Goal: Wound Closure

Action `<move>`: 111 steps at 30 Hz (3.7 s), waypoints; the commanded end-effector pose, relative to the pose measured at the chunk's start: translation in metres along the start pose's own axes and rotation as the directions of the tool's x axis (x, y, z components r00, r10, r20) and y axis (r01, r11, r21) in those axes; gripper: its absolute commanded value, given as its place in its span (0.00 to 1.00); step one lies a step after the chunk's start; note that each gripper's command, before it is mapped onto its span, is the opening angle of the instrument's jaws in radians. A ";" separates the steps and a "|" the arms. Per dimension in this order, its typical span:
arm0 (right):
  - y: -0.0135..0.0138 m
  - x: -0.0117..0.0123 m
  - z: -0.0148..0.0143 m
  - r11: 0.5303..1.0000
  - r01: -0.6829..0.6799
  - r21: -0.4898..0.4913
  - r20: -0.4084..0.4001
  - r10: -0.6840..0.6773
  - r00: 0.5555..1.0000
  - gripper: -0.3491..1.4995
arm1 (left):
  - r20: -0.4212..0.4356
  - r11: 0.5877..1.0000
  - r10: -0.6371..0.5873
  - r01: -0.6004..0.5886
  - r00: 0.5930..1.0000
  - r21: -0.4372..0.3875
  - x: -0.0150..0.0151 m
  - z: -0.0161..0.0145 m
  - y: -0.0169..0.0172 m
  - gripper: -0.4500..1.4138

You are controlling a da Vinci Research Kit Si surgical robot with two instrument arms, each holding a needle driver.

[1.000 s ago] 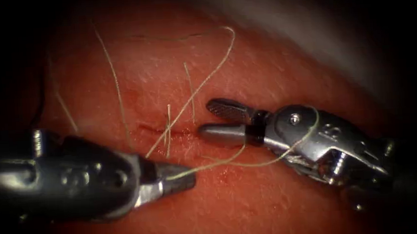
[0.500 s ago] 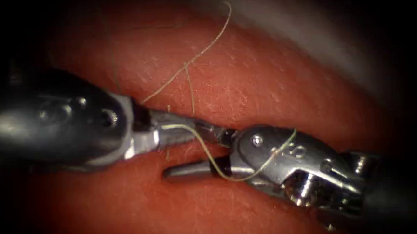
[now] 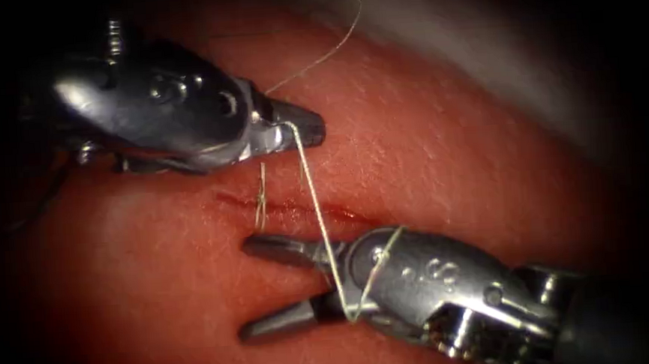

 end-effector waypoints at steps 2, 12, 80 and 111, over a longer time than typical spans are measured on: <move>0.0002 0.0002 0.0007 1.000 0.003 0.008 -0.030 -0.003 1.000 0.69 | 0.000 1.000 -0.001 0.001 1.000 -0.006 -0.0007 0.0014 0.0004 0.05; 0.0010 0.0012 0.0004 0.996 -0.058 0.062 -0.263 0.072 0.962 0.64 | 0.006 1.000 0.000 0.000 1.000 -0.009 -0.0037 0.0036 0.0016 0.05; 0.0087 0.0010 -0.0011 0.828 -0.317 -0.463 -0.335 0.168 0.927 0.49 | 0.060 0.999 -0.017 0.015 0.998 0.032 -0.0038 -0.0003 0.0087 0.05; 0.0083 -0.0002 0.0005 0.866 -0.228 -0.444 -0.198 0.153 0.968 0.00 | 0.060 0.998 -0.054 0.052 0.997 0.028 -0.0042 -0.0010 0.0062 0.05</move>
